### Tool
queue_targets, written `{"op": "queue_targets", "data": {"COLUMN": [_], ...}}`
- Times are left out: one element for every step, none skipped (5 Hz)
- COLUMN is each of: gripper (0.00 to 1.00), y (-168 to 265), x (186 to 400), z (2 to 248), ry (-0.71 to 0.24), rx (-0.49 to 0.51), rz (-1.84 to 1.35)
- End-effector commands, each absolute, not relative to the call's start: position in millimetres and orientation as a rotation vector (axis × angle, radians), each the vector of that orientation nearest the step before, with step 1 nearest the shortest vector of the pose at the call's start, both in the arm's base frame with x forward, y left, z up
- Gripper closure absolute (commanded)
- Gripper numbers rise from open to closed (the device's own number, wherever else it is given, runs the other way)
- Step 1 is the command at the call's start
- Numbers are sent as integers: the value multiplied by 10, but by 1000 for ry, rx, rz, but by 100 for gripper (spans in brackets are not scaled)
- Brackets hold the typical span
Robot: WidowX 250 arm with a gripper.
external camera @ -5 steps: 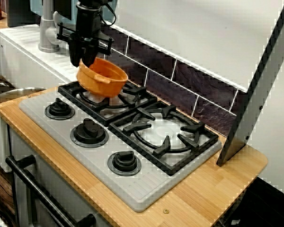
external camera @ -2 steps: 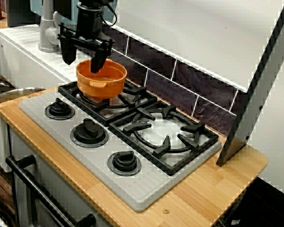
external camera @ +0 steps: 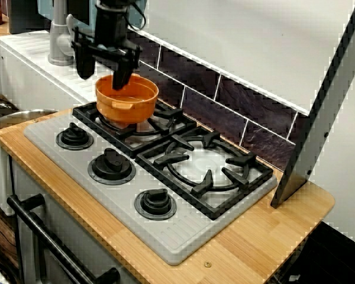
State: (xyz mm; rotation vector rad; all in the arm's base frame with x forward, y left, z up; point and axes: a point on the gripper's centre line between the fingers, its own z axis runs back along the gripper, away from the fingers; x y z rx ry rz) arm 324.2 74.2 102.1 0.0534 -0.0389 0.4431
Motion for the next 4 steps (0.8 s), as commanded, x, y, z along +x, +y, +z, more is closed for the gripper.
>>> {"op": "queue_targets", "data": {"gripper": [0, 0, 0, 0], "y": [692, 565, 390, 205], "x": [3138, 3151, 3205, 3273], "z": [1594, 1682, 1727, 1787], "ry": [-151, -162, -167, -172], "rx": [20, -8, -51, -58], "rz": [400, 375, 342, 316]}}
